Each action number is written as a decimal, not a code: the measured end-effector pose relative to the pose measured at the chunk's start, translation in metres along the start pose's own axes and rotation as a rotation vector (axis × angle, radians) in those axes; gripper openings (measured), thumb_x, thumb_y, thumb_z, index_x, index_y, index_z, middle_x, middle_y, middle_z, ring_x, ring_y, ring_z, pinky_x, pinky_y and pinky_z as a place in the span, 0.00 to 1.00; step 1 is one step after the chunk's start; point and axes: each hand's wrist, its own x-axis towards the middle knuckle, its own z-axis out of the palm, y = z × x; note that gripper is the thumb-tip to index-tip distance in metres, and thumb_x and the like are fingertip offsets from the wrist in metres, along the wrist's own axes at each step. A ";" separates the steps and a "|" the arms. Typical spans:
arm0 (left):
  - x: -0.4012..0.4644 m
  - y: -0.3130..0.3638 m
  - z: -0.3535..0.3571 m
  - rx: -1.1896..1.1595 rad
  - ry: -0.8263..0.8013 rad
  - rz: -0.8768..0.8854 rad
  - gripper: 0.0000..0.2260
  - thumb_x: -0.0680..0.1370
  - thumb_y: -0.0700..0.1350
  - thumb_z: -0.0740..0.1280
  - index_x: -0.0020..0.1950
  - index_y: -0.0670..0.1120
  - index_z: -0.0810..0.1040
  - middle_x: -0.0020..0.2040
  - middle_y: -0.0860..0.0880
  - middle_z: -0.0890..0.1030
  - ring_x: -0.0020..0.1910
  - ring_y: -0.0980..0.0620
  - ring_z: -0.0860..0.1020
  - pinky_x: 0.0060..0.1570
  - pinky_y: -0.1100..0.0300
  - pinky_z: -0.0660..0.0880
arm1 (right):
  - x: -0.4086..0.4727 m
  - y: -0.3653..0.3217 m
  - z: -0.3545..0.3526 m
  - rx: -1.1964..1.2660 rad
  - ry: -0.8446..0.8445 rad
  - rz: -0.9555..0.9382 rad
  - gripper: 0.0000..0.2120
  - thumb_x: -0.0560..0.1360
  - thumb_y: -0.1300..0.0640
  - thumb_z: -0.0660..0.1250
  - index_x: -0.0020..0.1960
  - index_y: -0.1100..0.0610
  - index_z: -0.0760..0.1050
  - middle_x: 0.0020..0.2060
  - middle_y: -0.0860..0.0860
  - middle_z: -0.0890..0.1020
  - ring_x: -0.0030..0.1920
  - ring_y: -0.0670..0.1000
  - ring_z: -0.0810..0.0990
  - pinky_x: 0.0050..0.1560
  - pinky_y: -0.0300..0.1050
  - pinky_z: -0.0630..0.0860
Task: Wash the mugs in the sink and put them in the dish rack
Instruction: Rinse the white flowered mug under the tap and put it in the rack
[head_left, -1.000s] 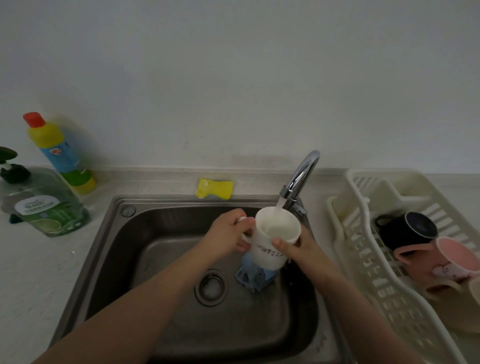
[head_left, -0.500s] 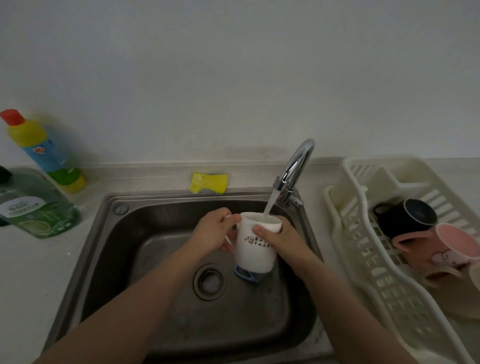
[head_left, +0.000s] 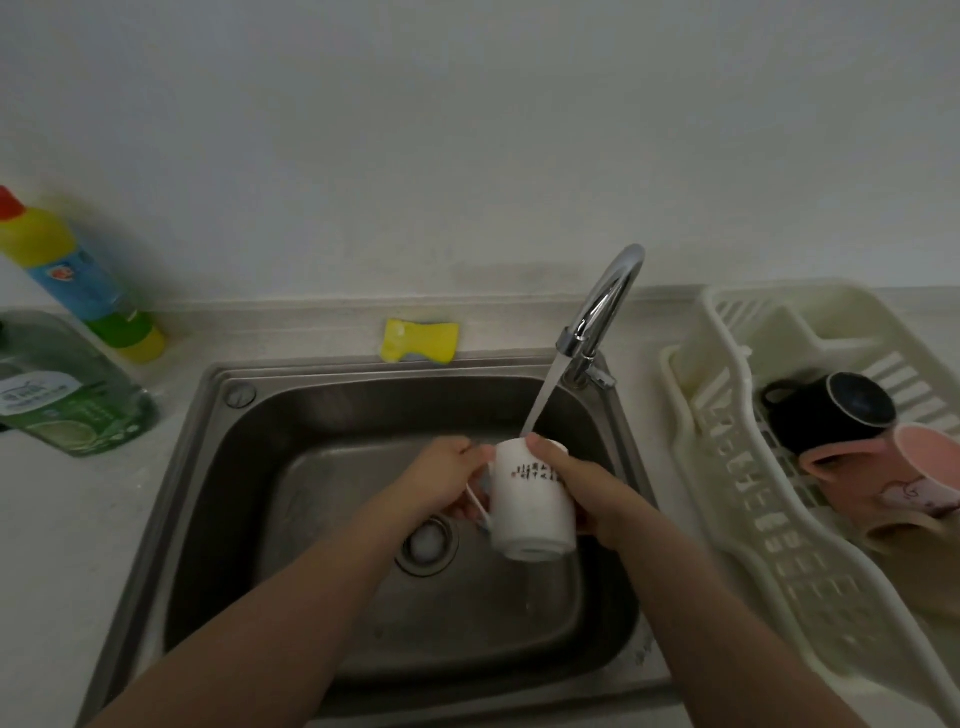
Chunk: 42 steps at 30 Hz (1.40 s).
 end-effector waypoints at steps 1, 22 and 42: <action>0.006 0.002 0.000 0.015 0.014 0.005 0.14 0.83 0.52 0.59 0.51 0.41 0.74 0.40 0.40 0.83 0.27 0.52 0.80 0.26 0.62 0.75 | 0.002 -0.004 0.000 -0.001 0.024 0.007 0.33 0.60 0.32 0.72 0.55 0.54 0.77 0.47 0.54 0.85 0.49 0.56 0.83 0.54 0.54 0.79; -0.009 -0.007 -0.032 -0.083 0.223 0.321 0.07 0.80 0.41 0.65 0.42 0.47 0.77 0.43 0.42 0.82 0.43 0.47 0.83 0.40 0.57 0.82 | 0.002 -0.006 0.013 -0.144 -0.002 -0.598 0.34 0.66 0.54 0.79 0.68 0.47 0.67 0.58 0.45 0.79 0.57 0.43 0.79 0.51 0.41 0.79; -0.001 0.000 -0.028 -0.049 0.008 -0.009 0.11 0.82 0.49 0.62 0.50 0.41 0.76 0.39 0.39 0.83 0.34 0.44 0.84 0.36 0.50 0.83 | 0.017 -0.004 0.013 -0.025 -0.076 -0.083 0.32 0.63 0.32 0.71 0.57 0.54 0.79 0.48 0.53 0.85 0.51 0.55 0.84 0.57 0.56 0.78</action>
